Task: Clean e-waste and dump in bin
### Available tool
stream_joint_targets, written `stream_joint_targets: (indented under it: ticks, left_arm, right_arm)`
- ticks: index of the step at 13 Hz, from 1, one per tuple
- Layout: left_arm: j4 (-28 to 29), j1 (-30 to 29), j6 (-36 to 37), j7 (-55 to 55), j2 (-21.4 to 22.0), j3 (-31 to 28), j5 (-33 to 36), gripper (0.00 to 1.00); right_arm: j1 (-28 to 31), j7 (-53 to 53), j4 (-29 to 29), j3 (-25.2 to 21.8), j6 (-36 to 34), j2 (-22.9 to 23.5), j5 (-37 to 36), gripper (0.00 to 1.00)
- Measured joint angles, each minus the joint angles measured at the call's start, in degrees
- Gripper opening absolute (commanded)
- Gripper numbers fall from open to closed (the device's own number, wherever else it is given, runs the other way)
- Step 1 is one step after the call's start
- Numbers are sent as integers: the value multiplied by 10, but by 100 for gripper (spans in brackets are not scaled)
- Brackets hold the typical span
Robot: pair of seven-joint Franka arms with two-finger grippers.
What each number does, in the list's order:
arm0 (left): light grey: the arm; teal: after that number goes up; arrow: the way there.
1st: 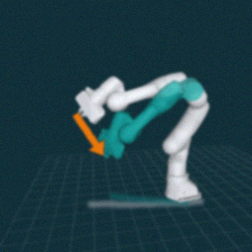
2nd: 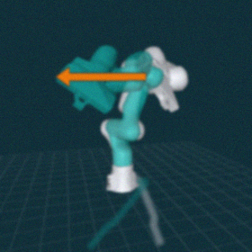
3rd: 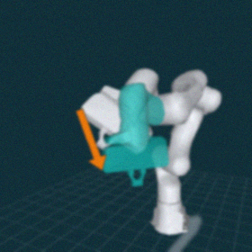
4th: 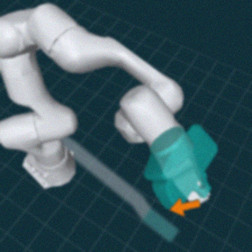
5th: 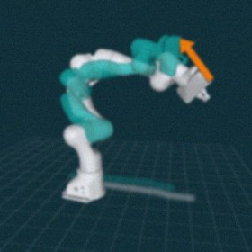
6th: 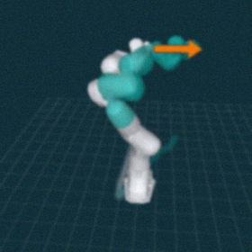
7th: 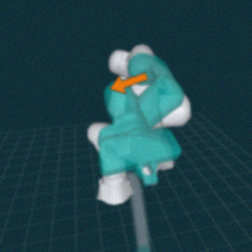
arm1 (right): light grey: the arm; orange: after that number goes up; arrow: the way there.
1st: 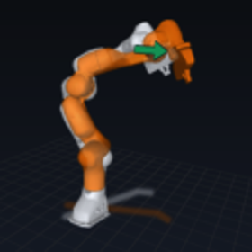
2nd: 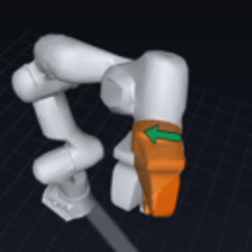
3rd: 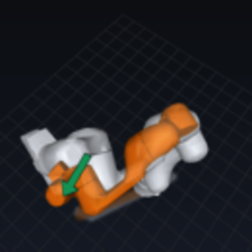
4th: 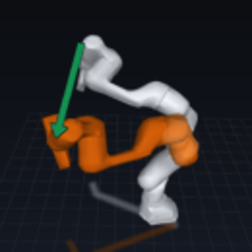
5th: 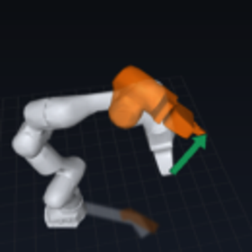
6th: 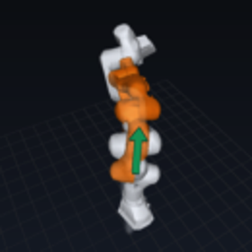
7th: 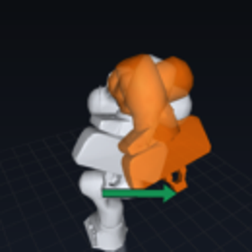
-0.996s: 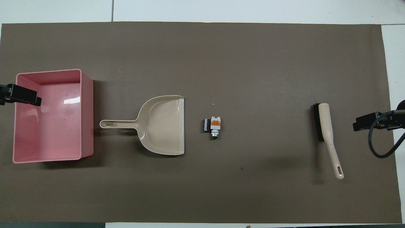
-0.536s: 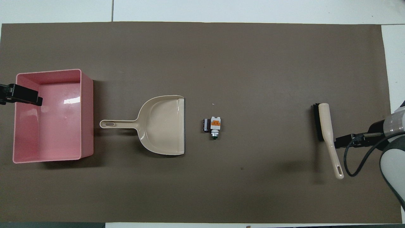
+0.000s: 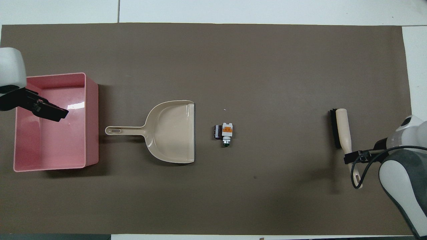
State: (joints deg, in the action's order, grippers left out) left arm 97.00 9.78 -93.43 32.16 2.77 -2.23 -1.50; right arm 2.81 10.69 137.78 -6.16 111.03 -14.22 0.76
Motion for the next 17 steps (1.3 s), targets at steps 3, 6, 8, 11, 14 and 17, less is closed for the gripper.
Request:
stream_joint_targets:
  ticks: [3,6,8,11,14,17]
  left_arm:
    - [87,20,-67,163,39,0,0,99]
    - [163,45,-121,295,65,1,0,99]
    - [190,85,-153,338,50,2,5,99]
    - [197,126,-195,346,-4,2,32,99]
    - [202,140,-221,344,-58,2,38,99]
    - [236,141,-259,325,-71,1,64,99]
  right_arm:
    - [11,15,36,-1,33,3,0,91]
    - [14,35,55,-1,65,6,0,82]
    - [14,36,61,-1,69,7,0,81]
    - [14,40,67,-1,69,9,0,71]
    - [14,49,68,-1,70,15,0,62]
    - [14,50,68,-1,70,15,0,60]
